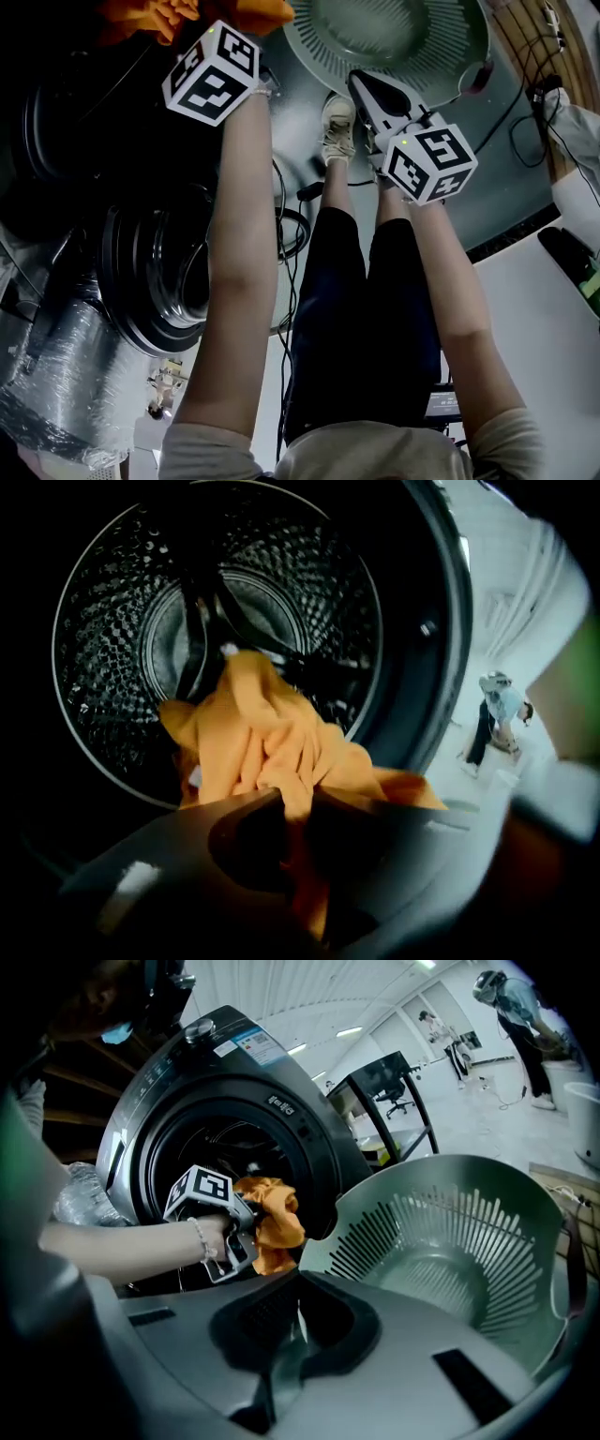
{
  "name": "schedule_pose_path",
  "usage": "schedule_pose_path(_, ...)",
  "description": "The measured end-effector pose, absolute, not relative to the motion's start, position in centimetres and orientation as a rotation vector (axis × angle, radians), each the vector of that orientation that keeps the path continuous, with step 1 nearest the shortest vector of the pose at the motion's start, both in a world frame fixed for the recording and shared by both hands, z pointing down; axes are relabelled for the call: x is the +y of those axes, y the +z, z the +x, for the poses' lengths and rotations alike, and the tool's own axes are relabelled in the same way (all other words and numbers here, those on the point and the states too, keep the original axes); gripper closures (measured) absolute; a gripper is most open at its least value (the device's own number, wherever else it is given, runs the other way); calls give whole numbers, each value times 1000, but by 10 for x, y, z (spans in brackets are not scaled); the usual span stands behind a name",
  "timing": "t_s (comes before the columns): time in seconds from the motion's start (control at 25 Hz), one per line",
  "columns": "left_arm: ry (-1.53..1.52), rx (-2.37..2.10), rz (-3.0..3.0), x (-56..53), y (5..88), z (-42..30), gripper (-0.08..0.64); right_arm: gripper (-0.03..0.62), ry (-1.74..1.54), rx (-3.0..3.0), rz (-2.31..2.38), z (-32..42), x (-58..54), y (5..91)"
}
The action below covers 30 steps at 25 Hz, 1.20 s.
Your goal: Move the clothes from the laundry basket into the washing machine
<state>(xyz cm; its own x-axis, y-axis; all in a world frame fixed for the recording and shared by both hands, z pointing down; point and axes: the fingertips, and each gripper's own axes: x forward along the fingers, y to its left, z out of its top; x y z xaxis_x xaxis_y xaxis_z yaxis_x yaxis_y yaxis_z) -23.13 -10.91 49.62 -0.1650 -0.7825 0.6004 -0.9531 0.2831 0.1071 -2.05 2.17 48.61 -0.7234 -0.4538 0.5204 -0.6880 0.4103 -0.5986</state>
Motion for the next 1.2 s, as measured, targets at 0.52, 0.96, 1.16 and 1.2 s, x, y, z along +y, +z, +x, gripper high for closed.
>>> schedule_pose_path(0.52, 378, -2288, 1451, -156, 443, -317, 380, 583, 1207, -2435, 960, -40, 18, 478)
schedule_pose_path(0.96, 415, -2173, 1326, -48, 477, -268, 316, 583, 1214, -2405, 957, -34, 22, 484)
schedule_pose_path(1.16, 435, -2061, 1196, -21, 527, -255, 316, 583, 1210, -2401, 946, -31, 23, 485)
schedule_pose_path(1.2, 441, -2070, 1192, -24, 531, -255, 316, 583, 1206, -2398, 949, -30, 23, 486)
